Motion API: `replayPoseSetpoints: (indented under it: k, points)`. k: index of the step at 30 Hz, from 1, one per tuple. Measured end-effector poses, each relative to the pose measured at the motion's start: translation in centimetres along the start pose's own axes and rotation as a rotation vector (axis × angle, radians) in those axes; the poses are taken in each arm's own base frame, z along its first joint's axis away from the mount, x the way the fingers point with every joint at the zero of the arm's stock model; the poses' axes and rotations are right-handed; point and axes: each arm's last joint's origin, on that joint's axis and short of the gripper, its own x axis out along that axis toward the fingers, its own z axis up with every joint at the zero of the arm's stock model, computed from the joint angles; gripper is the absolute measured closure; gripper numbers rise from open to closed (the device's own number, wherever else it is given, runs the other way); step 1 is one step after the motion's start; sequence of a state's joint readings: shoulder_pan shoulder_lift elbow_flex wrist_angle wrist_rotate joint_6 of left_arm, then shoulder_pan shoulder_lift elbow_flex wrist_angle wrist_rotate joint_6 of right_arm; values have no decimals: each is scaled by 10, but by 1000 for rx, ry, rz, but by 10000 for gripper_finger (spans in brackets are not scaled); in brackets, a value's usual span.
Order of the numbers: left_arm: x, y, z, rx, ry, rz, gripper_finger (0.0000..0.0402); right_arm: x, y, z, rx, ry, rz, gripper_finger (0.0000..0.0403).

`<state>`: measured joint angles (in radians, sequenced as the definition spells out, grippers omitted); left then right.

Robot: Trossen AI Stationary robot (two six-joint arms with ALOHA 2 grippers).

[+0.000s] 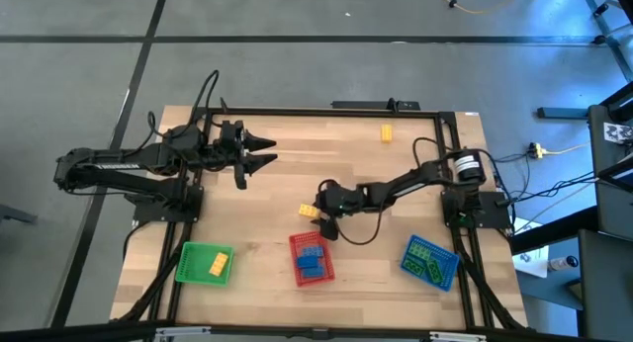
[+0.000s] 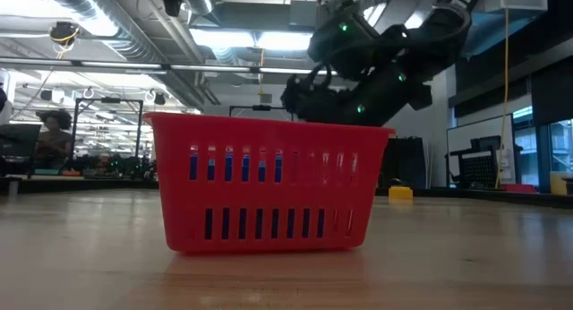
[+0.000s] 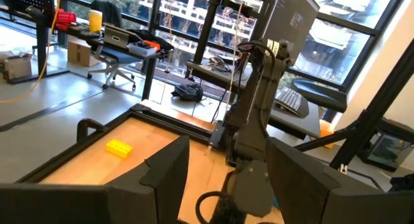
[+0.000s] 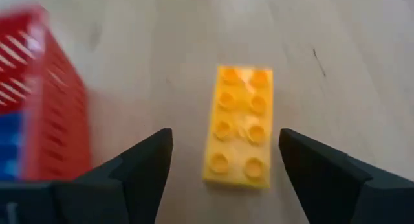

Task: Sort & place blocks by color
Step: Put the bottom yellow game piece into the green bin

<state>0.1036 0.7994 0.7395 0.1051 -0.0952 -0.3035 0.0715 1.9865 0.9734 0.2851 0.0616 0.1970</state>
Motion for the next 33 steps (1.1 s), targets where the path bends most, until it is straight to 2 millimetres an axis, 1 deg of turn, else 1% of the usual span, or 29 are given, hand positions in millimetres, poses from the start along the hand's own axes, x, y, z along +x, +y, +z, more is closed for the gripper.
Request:
replayPoseSetpoints:
  k: [7,9,14,16,33]
  points:
    - [0,0,0,0,0,0,208,2,6,-7,-18,29,-42,119]
    - [0,0,0,0,-1,0,208,1,8,-8,-24,31,-64,129]
    - [0,1,0,0,-8,24,208,1,11,-9,-31,33,-93,171]
    - [0,1,0,0,-9,26,208,1,12,-9,-32,30,-111,178]
    - [0,1,0,0,-7,23,208,1,11,-9,-7,32,-107,181]
